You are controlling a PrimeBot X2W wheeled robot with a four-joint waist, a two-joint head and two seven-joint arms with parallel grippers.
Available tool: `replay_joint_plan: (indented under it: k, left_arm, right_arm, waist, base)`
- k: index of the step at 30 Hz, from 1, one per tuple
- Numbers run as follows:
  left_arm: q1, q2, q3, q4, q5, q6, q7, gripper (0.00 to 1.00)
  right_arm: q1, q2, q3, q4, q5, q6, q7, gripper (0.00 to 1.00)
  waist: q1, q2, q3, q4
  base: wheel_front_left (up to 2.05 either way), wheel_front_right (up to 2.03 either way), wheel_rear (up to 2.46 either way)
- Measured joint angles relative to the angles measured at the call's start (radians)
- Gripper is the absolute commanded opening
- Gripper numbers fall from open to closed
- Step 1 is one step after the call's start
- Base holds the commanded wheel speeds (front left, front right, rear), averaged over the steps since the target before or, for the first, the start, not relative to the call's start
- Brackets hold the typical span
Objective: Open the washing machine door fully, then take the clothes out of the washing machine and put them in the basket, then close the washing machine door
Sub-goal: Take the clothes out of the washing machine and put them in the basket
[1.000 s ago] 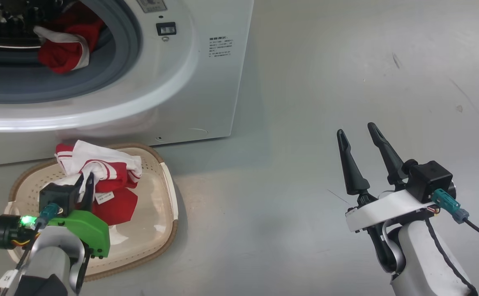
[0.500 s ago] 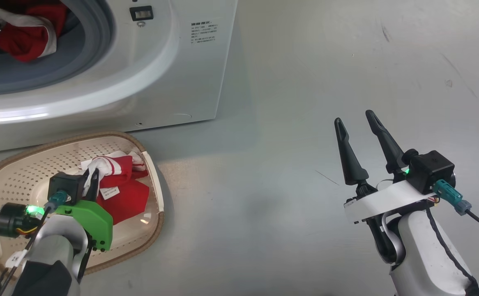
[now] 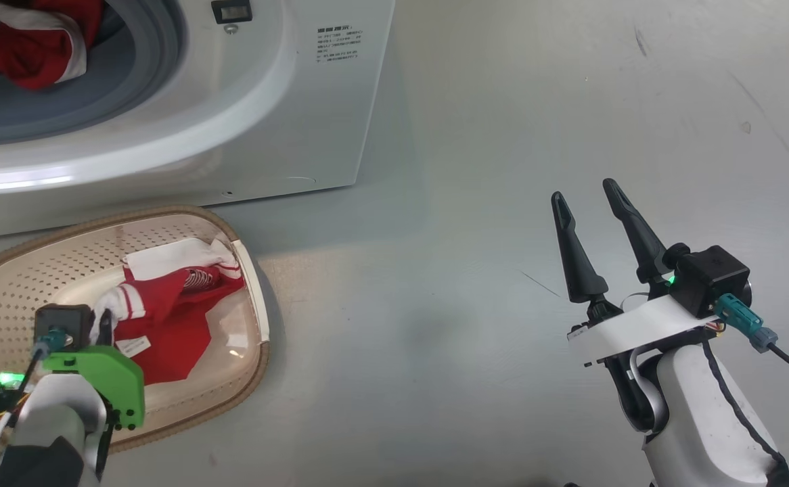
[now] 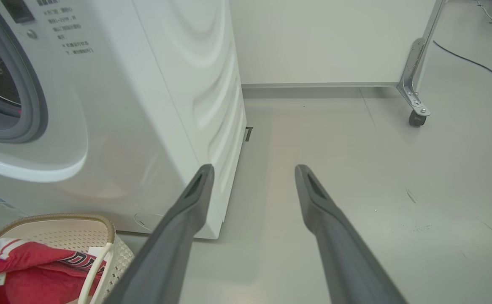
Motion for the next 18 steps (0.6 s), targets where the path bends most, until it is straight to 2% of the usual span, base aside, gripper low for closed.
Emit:
replay_joint_plan:
  k: [6, 9, 10, 18]
  left_arm:
    - [-0.003, 0.009, 0.026, 0.051, -0.012, 0.017, 0.0, 0.0]
    - [-0.019, 0.0, 0.031, 0.079, -0.028, 0.019, -0.005, 0.56]
    - [-0.024, -0.002, 0.032, 0.081, -0.029, 0.022, -0.011, 1.0]
    - [-0.045, -0.021, 0.033, 0.121, -0.034, 0.027, -0.037, 1.0]
  right_arm:
    - [-0.001, 0.0, -0.002, 0.0, -0.002, 0.0, 0.0, 1.0]
    - [-0.004, 0.0, -0.002, 0.001, -0.009, 0.0, 0.0, 1.0]
    - [-0.005, 0.0, -0.002, 0.002, -0.01, 0.0, 0.0, 1.0]
    - [-0.008, 0.0, 0.001, 0.009, -0.011, 0.0, 0.0, 1.0]
  waist:
    - [0.0, 0.0, 0.005, 0.006]
    - [0.0, 0.0, 0.004, 0.012]
    - [0.0, 0.0, 0.004, 0.013]
    - [0.0, 0.0, -0.006, 0.022]
  base:
    - [0.0, 0.0, 0.0]
    - [0.0, 0.0, 0.0]
    - [0.0, 0.0, 0.0]
    - [0.0, 0.0, 0.0]
